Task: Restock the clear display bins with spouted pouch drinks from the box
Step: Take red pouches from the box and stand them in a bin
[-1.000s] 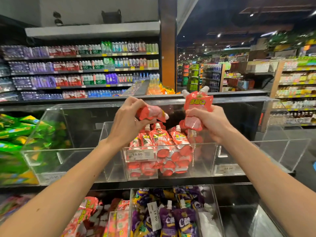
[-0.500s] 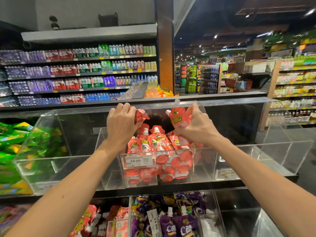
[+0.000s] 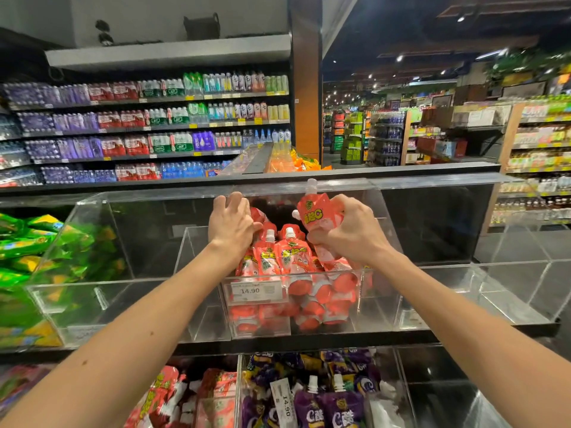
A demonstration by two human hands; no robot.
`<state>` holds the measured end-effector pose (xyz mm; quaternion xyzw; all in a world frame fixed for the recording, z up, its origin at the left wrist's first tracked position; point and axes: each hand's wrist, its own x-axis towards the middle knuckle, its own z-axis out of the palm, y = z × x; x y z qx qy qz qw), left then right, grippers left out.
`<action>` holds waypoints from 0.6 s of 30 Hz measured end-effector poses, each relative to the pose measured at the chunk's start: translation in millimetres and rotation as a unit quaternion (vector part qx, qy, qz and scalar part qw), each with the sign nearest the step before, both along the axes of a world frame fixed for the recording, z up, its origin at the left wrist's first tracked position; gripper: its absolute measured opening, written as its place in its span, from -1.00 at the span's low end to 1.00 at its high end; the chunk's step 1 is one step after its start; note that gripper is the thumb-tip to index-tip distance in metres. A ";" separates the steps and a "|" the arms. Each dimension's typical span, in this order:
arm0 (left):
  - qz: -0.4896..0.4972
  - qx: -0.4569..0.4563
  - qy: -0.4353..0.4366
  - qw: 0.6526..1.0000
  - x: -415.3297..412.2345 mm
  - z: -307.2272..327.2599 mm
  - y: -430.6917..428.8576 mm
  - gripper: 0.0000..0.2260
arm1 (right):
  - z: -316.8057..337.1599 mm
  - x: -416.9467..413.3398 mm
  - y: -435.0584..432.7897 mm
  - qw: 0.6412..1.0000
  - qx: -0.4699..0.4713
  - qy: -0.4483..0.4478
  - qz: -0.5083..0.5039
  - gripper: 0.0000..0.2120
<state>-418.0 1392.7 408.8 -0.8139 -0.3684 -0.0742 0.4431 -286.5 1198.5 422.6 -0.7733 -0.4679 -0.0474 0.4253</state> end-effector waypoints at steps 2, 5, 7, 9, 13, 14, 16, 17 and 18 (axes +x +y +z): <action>0.012 -0.018 0.014 1.000 1.2 -1.5 -0.5 -0.50 | -2.4 1.8 2.8 0.999 0.004 0.032 0.015 -0.49; -0.096 -0.064 -0.131 0.985 -0.8 0.1 -9.4 -0.57 | -4.2 2.9 2.5 0.993 0.028 0.108 0.047 -0.54; -0.214 -0.058 -0.249 0.943 -10.0 -4.3 -20.2 -0.72 | -2.1 1.0 0.1 0.979 0.062 0.173 0.086 -0.62; -0.309 -0.156 -0.376 0.860 -18.7 -7.2 -35.4 -0.69 | 2.5 -6.1 -0.6 0.947 0.105 0.267 0.146 -0.70; -0.264 -0.635 -0.530 0.496 -25.9 18.2 -63.0 -0.57 | 12.3 -24.7 7.2 0.867 0.147 0.412 0.239 -0.75; -0.248 -0.664 -0.544 0.450 -28.9 23.1 -64.0 -0.57 | 13.7 -28.5 9.5 0.855 0.148 0.425 0.260 -0.74; -0.237 -0.686 -0.553 0.410 -35.4 28.2 -65.4 -0.56 | 14.9 -34.3 14.0 0.822 0.148 0.460 0.301 -0.69; -0.242 -0.693 -0.554 0.392 -38.5 27.9 -67.1 -0.55 | 14.5 -36.4 15.5 0.803 0.142 0.481 0.321 -0.62; -0.248 -0.696 -0.563 0.369 -40.9 26.2 -68.5 -0.55 | 13.7 -38.6 17.5 0.788 0.133 0.497 0.338 -0.55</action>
